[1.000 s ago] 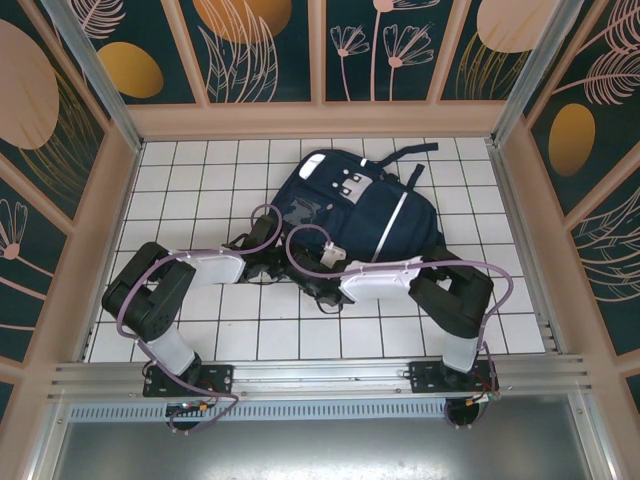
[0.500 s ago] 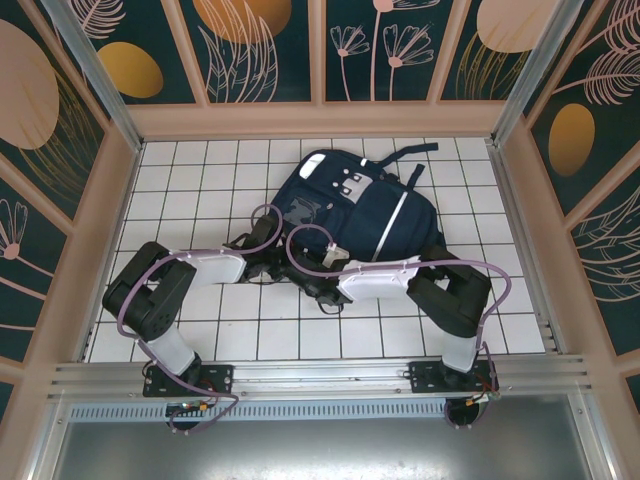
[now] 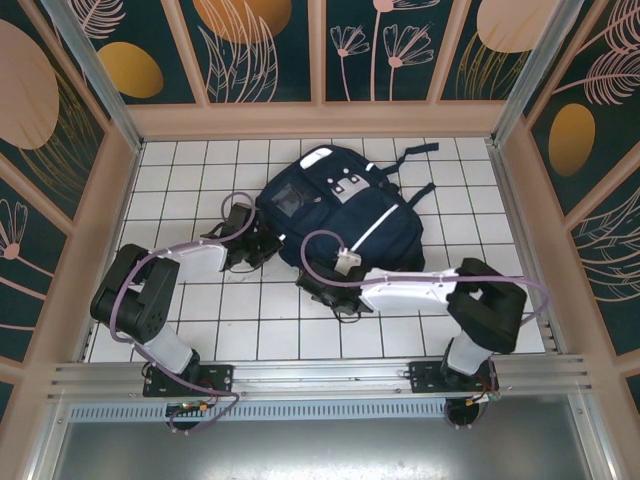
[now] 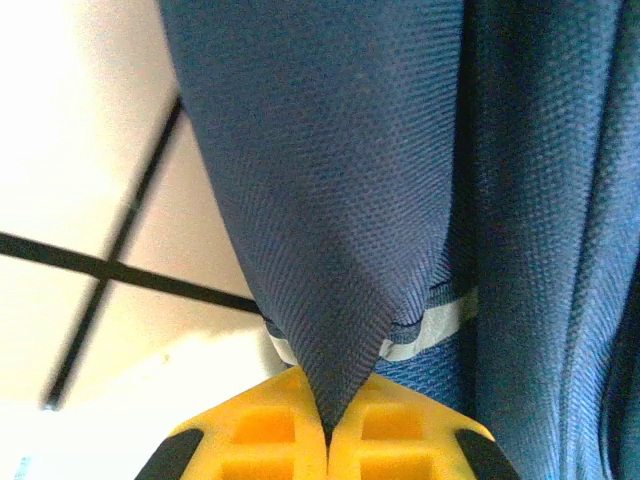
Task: Pack the student bag
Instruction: Zip the student bag at the top-center of the table.
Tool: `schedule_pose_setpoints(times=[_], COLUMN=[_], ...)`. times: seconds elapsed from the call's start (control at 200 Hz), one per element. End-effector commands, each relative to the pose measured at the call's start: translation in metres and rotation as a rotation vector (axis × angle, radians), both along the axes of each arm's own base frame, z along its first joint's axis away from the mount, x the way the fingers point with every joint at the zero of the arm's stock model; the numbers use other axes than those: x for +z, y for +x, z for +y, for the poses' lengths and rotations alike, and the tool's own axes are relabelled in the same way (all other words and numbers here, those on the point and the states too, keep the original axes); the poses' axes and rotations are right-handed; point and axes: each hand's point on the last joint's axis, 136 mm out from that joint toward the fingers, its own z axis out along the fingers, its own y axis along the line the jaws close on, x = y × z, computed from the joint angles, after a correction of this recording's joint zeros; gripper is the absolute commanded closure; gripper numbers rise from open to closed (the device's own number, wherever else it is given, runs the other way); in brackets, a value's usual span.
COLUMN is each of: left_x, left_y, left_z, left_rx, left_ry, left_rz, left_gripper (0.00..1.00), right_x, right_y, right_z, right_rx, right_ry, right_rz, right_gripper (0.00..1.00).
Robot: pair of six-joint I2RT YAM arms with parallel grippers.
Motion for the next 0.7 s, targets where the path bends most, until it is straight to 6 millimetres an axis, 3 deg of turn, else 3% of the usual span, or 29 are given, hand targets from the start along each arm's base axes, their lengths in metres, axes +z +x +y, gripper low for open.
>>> schedule_pose_setpoints(times=[0.0,0.145,0.225,0.315,0.335,0.415,0.47,0.515,0.555,0.605,0.695], left_x=[-0.009,-0.008,-0.005,0.01,0.003,0.009,0.015,0.031,0.034,0.034,0.034], left_y=[0.014,0.034,0.048,0.067,0.068,0.069,0.07,0.069,0.062,0.051,0.028], left_z=[0.064,0.107,0.121,0.127,0.127,0.121,0.114,0.111,0.109,0.108,0.104], left_rx=[0.15,0.212,0.222,0.218,0.213,0.199,0.19,0.193,0.191,0.183,0.17], left_ry=[0.161,0.211,0.219,0.235,0.241,0.206,0.165,0.134,0.12,0.117,0.095], left_rz=[-0.003,-0.004,-0.007,-0.038,-0.018,-0.023,-0.031,-0.06,-0.055,-0.03,0.014], left_gripper=[1.0,1.0,1.0,1.0,1.0,1.0,0.76,0.56,0.43,0.34,0.31], right_x=[-0.002,0.006,0.013,0.023,0.025,0.033,0.038,0.04,0.041,0.043,0.045], right_y=[-0.015,-0.016,-0.013,-0.005,-0.003,0.004,0.009,0.011,0.012,0.014,0.016], right_z=[-0.052,-0.082,-0.089,-0.081,-0.077,-0.058,-0.042,-0.029,-0.018,-0.006,0.009], right_rx=[-0.016,-0.033,-0.013,0.064,0.084,0.165,0.225,0.272,0.315,0.353,0.405], right_ry=[-0.138,-0.141,-0.123,-0.063,-0.047,0.013,0.041,0.052,0.063,0.071,0.08], right_rz=[0.031,0.033,0.021,-0.006,-0.014,-0.044,-0.057,-0.059,-0.06,-0.063,-0.071], right_gripper=[1.0,1.0,1.0,1.0,1.0,1.0,1.0,1.0,1.0,1.0,1.0])
